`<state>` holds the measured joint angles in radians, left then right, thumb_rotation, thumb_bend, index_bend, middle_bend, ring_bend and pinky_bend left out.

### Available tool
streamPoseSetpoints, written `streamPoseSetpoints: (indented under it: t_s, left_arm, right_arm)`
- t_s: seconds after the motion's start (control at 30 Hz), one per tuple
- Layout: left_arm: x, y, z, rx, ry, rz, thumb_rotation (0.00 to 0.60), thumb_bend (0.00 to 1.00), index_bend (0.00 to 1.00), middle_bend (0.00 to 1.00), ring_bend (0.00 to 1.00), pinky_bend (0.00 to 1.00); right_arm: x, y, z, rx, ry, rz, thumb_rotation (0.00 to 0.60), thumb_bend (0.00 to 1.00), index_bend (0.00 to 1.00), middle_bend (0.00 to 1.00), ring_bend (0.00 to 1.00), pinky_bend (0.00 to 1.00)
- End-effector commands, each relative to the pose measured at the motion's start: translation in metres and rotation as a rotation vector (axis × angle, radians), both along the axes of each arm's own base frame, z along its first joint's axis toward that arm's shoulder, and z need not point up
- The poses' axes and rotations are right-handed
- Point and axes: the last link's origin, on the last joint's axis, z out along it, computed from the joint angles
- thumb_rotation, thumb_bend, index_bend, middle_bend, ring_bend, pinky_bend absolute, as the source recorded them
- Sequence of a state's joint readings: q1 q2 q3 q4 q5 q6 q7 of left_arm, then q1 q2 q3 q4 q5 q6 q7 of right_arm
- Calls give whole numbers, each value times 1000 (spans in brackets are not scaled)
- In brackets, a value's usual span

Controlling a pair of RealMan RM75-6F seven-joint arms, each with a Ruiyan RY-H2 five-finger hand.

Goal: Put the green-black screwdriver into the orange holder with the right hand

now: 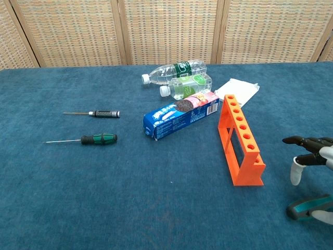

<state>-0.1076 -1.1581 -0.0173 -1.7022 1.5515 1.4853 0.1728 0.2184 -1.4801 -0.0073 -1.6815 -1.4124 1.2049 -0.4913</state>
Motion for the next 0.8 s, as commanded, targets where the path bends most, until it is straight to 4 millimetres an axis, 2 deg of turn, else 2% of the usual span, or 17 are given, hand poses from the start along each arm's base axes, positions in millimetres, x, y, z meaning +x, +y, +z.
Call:
streamPoseSetpoints:
  t_s: [0.03, 0.8]
  left_arm:
    - [0, 0, 0, 1, 0, 1, 600, 0, 0, 0, 0, 0]
    - [0, 1, -1, -4, 0, 3, 600, 0, 0, 0, 0, 0]
  right_arm:
    - [-1, 0, -1, 4, -1, -4, 600, 189, 428, 0, 0, 0]
    - [-5, 0, -11, 35, 2, -19, 600, 189, 440, 0, 0, 0]
